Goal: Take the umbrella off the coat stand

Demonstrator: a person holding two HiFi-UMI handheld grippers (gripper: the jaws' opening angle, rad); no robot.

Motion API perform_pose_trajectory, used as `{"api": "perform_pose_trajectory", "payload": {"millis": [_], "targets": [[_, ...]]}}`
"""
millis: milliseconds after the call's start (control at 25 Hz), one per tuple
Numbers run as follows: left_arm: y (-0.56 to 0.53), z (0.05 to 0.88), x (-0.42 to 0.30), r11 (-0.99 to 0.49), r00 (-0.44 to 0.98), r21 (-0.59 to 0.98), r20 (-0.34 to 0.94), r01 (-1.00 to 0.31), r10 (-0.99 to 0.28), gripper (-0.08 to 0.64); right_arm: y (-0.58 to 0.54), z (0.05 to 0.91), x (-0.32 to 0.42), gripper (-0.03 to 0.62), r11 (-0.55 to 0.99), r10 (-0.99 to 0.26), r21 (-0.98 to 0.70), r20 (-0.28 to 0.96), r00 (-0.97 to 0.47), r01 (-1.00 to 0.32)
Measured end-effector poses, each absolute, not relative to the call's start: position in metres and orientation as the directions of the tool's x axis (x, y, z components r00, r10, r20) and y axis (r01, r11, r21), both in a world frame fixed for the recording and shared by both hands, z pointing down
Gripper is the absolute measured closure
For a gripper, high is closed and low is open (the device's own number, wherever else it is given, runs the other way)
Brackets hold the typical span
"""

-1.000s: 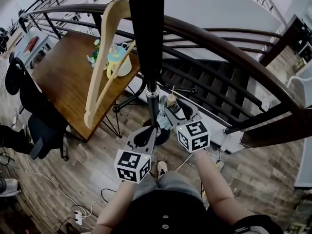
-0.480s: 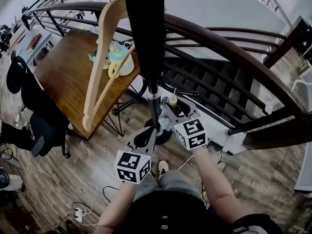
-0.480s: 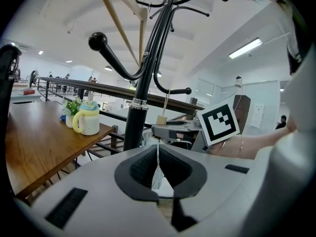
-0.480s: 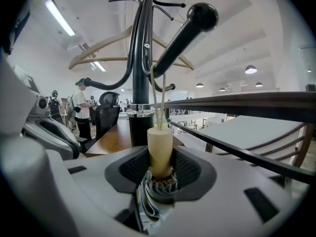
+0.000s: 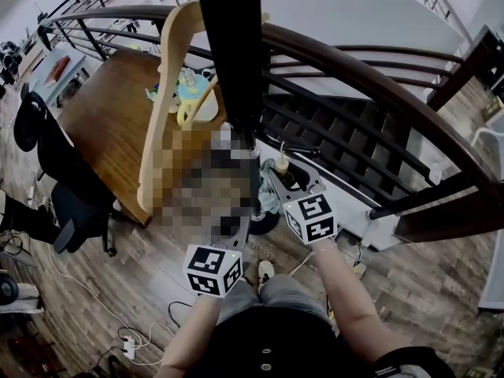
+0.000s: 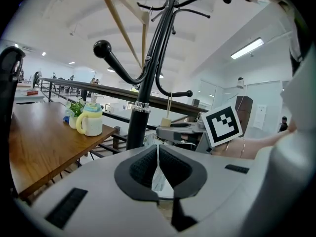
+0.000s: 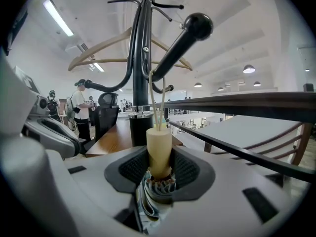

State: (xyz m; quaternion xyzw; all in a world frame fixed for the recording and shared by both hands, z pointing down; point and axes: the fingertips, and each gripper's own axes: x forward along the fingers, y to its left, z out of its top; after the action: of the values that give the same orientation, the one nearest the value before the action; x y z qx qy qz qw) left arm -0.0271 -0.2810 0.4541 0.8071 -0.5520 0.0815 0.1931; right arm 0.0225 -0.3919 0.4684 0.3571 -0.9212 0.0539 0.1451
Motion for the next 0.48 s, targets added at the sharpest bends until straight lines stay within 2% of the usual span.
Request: {"api": "perform_pose_trajectory", "payload": {"millis": [480], "targets": [[-0.278,0.442,-0.024,-0.354,0.400,0.195,0.321,-0.915,-0.858,0.537,-0.384,0.435,0.028,0.446,0.724,-0.671,0.002,0.231,-0.705,-0.689]]}}
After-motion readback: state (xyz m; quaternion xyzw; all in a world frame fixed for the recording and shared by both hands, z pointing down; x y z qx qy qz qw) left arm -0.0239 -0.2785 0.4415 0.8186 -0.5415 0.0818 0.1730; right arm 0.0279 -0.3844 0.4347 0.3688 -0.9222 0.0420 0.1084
